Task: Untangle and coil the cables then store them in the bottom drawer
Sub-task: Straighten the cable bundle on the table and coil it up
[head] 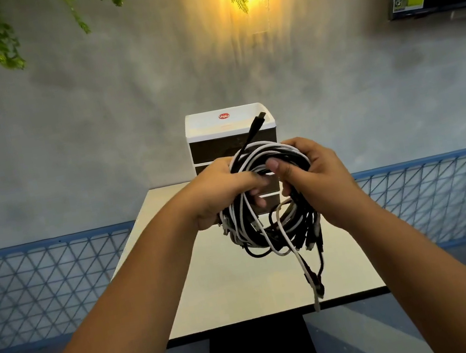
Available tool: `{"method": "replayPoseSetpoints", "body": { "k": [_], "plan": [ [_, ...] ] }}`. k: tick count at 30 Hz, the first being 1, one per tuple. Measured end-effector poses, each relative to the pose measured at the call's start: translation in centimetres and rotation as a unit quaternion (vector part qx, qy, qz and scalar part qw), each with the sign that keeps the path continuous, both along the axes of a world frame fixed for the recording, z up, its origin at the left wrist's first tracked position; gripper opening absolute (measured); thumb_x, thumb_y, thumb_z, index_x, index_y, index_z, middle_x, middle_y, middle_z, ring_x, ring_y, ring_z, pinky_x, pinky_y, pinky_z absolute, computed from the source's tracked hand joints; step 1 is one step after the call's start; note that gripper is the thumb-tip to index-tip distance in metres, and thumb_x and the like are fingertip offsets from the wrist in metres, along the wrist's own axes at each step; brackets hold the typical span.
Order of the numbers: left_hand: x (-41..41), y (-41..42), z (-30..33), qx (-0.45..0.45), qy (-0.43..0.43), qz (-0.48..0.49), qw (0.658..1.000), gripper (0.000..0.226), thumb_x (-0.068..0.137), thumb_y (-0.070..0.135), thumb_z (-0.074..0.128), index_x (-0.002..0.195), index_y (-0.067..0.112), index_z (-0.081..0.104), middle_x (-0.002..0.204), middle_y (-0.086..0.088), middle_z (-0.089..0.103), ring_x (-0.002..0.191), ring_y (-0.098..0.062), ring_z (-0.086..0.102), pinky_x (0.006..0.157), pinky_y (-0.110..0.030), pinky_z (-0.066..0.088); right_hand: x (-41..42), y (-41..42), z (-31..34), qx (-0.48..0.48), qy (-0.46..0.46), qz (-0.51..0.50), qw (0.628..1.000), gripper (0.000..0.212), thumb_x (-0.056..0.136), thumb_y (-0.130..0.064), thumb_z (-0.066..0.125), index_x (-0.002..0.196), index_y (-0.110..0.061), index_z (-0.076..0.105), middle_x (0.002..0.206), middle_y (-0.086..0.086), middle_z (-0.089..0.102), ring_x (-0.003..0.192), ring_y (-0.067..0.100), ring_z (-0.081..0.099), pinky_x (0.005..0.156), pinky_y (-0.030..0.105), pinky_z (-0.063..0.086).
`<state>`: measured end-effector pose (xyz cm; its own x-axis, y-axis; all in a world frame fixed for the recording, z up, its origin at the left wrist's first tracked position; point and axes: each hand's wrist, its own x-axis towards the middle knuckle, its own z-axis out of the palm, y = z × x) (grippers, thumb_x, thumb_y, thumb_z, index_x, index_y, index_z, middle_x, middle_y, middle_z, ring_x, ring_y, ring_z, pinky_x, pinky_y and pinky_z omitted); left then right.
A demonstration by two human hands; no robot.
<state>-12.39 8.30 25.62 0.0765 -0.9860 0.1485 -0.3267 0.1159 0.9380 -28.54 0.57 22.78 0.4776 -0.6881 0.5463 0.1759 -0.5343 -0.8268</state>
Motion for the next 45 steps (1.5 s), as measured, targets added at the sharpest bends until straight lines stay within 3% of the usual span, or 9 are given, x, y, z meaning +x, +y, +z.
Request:
{"method": "replayPoseSetpoints", "body": {
  "k": [3,5,8,15,20,30,35,40,45],
  "plan": [
    [0.1,-0.6,-0.6,-0.04,-0.007,0.058,0.997,0.008,0.089,0.015,0.066,0.097,0.012,0.065,0.061,0.001,0.056,0.061,-0.019,0.06,0.071,-0.048,0.056,-0.7,-0.4,-0.6,0.04,0.003,-0.009,0.999,0.053,0.083,-0.047,0.064,0.129,-0.026,0.052,0.114,-0.006,0.064,0.105,0.007,0.064,0.08,0.022,0.052],
    [0.3,-0.9,-0.8,-0.062,0.022,0.099,0.993,0.009,0.09,0.014,0.064,0.082,0.016,0.061,0.056,0.002,0.055,0.061,-0.022,0.057,0.076,-0.053,0.055,-1.5,0.0,-1.9,0.039,-0.011,-0.125,0.991,0.057,0.081,-0.056,0.061,0.13,-0.032,0.046,0.119,-0.006,0.058,0.11,0.006,0.058,0.084,0.021,0.05],
    [0.7,-1.2,-0.9,-0.083,0.067,0.148,0.983,0.017,0.091,0.014,0.063,0.075,0.015,0.055,0.055,-0.001,0.053,0.068,-0.031,0.059,0.068,-0.043,0.053,-1.3,1.9,-5.3,-0.013,-0.029,-0.247,0.969,0.028,0.089,-0.046,0.063,0.106,-0.028,0.049,0.099,-0.003,0.06,0.093,0.015,0.061,0.076,0.03,0.051],
    [0.3,-1.9,-1.5,-0.133,0.035,0.19,0.972,0.009,0.093,0.021,0.062,0.085,0.024,0.058,0.059,0.003,0.057,0.065,-0.023,0.063,0.075,-0.048,0.057,0.7,3.3,-7.7,-0.03,0.169,-0.172,0.97,0.028,0.098,-0.049,0.045,0.093,-0.022,0.047,0.072,-0.005,0.057,0.065,0.016,0.056,0.059,0.037,0.047],
    [0.3,-2.4,-3.1,-0.142,-0.106,0.244,0.953,0.011,0.093,0.025,0.062,0.103,0.025,0.057,0.084,0.009,0.061,0.083,-0.017,0.062,0.077,-0.034,0.051,-0.2,4.4,-5.5,-0.13,0.277,-0.199,0.931,0.045,0.1,-0.053,0.028,0.089,-0.017,0.052,0.075,-0.002,0.059,0.071,0.02,0.056,0.063,0.041,0.046],
    [0.0,-3.1,-4.0,-0.128,-0.132,0.302,0.935,0.017,0.095,0.021,0.057,0.111,0.017,0.056,0.093,0.001,0.06,0.082,-0.017,0.057,0.072,-0.031,0.045,-1.4,7.5,-2.3,-0.235,0.355,-0.12,0.897,0.036,0.101,-0.05,0.026,0.077,-0.025,0.035,0.065,-0.003,0.045,0.066,0.022,0.048,0.057,0.038,0.034],
    [2.2,-2.2,-3.0,-0.087,-0.104,0.24,0.961,0.003,0.093,0.017,0.057,0.092,0.02,0.058,0.078,0.001,0.058,0.075,-0.02,0.057,0.07,-0.032,0.044,-5.8,3.3,-0.4,-0.29,0.428,-0.154,0.842,0.024,0.101,-0.041,0.037,0.091,-0.022,0.049,0.075,-0.007,0.051,0.072,0.019,0.051,0.057,0.027,0.034],
    [3.3,-0.8,-2.1,-0.045,-0.043,0.119,0.991,0.015,0.092,0.007,0.058,0.08,0.016,0.056,0.056,0.0,0.049,0.059,-0.026,0.05,0.065,-0.042,0.047,-8.4,-1.7,-1.0,-0.472,0.37,-0.276,0.751,0.014,0.076,-0.022,0.08,0.083,-0.011,0.075,0.084,0.008,0.058,0.076,0.03,0.053,0.064,0.036,0.045],
    [2.7,-0.1,-1.8,-0.016,-0.066,0.021,0.997,0.005,0.092,0.012,0.061,0.095,0.009,0.06,0.056,0.002,0.048,0.053,-0.014,0.047,0.062,-0.04,0.047,-7.7,-3.8,-2.0,-0.449,0.278,-0.262,0.808,0.013,0.08,-0.008,0.075,0.093,-0.005,0.076,0.08,0.011,0.06,0.065,0.03,0.058,0.057,0.03,0.045]
  ]
}}
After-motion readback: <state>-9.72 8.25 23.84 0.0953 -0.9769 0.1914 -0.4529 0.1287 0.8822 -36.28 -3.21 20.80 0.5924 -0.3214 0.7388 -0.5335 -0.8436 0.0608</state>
